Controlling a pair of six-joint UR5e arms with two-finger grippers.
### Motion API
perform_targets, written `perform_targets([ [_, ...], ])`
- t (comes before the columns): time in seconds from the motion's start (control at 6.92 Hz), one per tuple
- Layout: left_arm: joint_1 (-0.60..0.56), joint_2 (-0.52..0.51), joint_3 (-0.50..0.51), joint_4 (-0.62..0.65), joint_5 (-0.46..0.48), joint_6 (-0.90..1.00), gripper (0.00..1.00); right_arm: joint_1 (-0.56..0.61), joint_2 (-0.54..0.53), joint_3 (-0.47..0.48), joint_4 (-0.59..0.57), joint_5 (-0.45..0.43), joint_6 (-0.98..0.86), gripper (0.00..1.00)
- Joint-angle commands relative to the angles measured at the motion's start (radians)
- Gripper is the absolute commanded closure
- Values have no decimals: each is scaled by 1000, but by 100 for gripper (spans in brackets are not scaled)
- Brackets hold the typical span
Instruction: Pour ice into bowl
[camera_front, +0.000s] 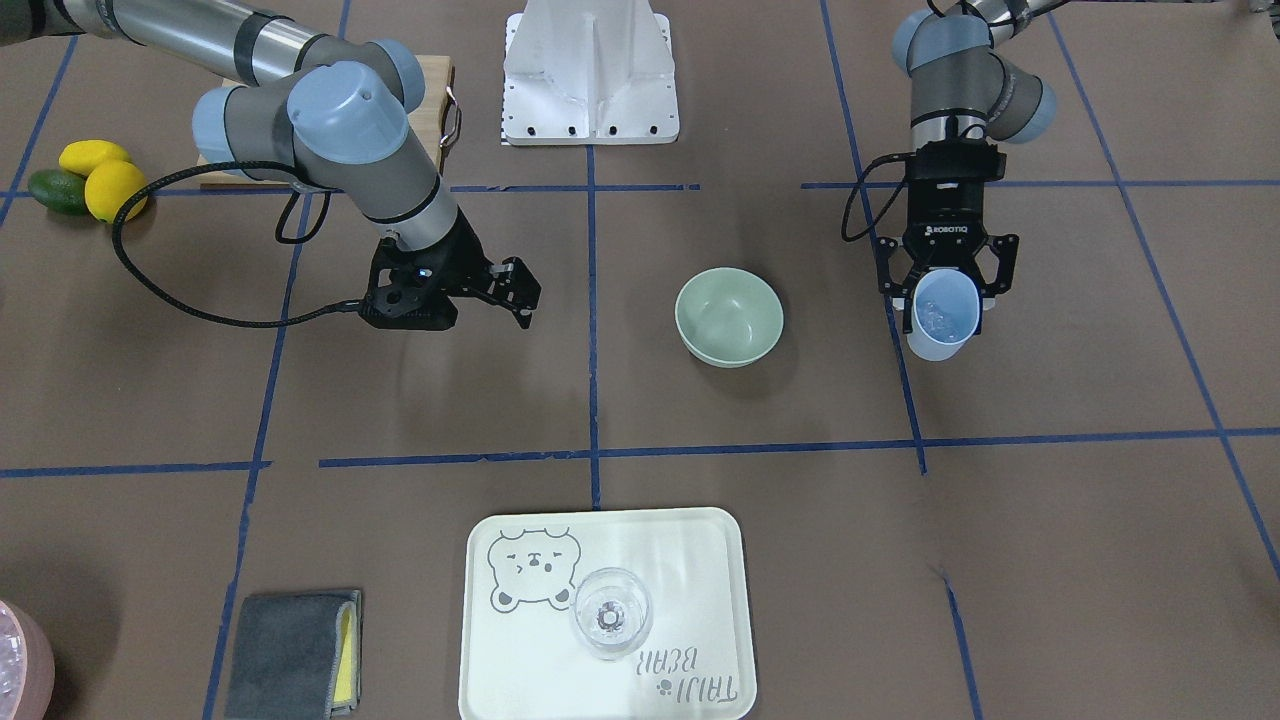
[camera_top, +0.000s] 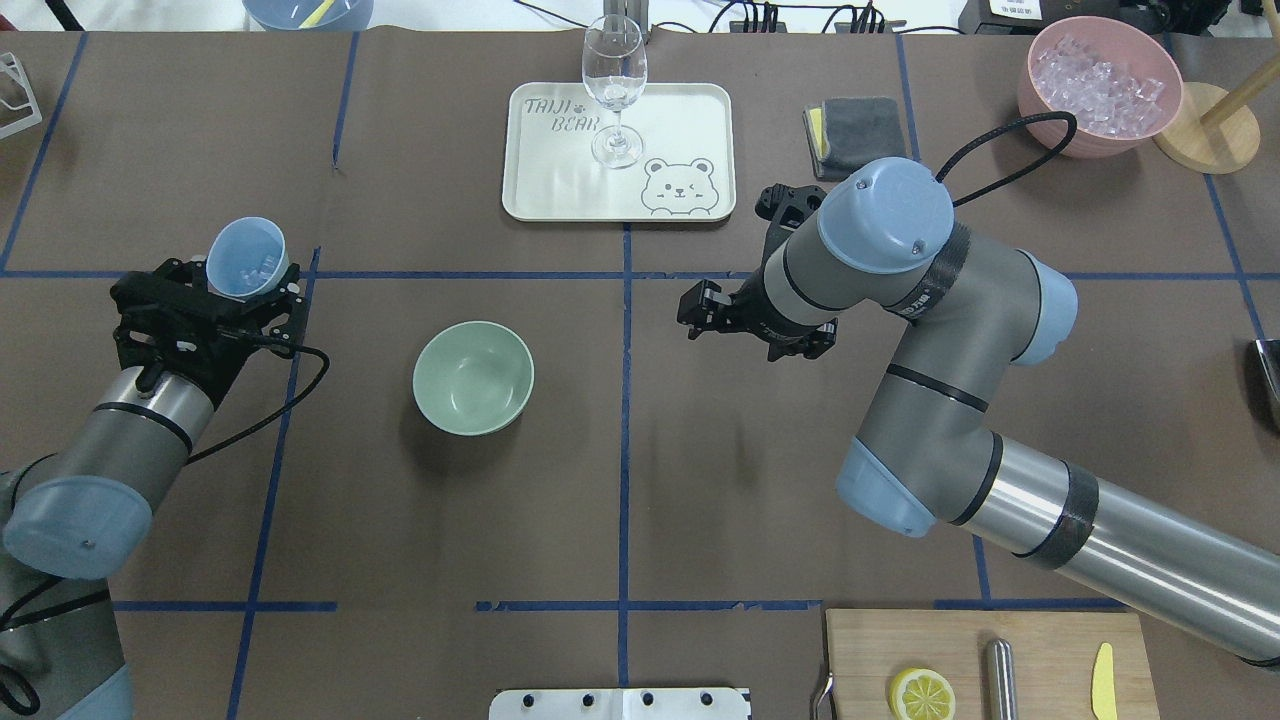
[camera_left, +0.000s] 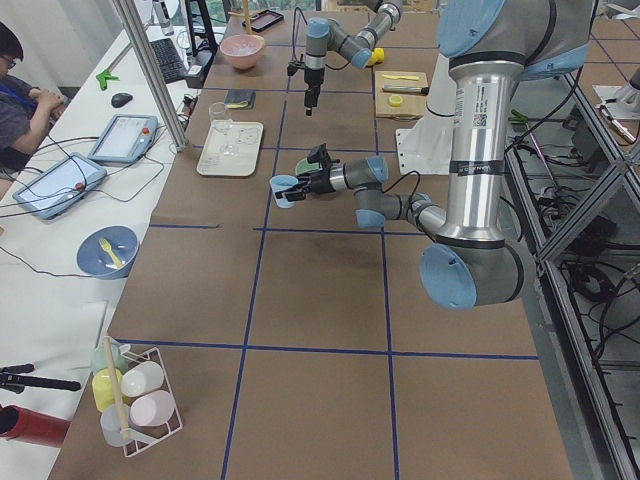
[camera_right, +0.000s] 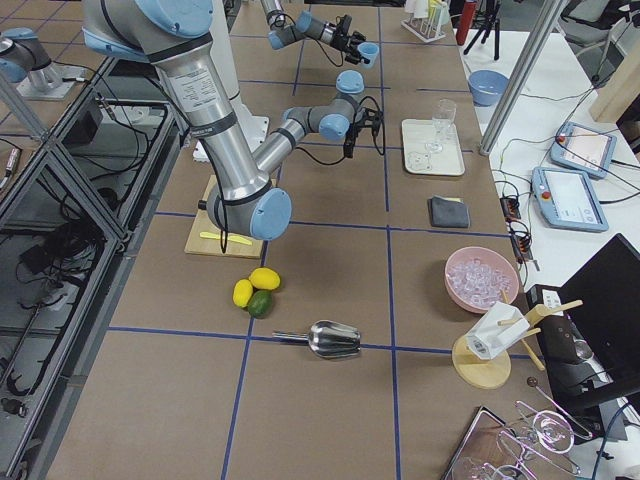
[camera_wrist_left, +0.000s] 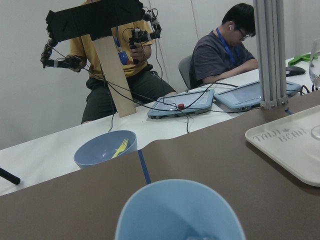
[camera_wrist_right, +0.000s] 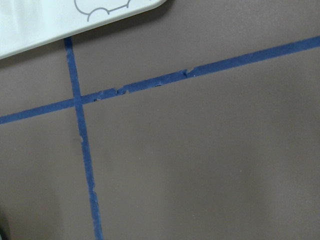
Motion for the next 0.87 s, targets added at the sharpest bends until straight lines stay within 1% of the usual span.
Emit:
perform_targets([
  [0.0, 125, -12, -38, 42, 163, -10, 100, 1, -1, 1, 0, 1, -1, 0],
  [0.14, 145, -18, -44, 62, 163, -11, 100, 1, -1, 1, 0, 0, -1, 0],
  [0.29, 150, -40, -81, 153, 163, -11, 100, 1, -1, -1, -1, 0, -1, 0],
  [0.43, 150, -44, -105, 195, 163, -14, 100, 0, -1, -2, 0, 0, -1, 0],
  [0.58, 151, -46, -104, 214, 163, -14, 100, 0, 1, -2, -1, 0, -1, 0],
  [0.72, 156, -63, -107, 328, 162, -14, 100, 0, 3, -2, -1, 0, -1, 0],
])
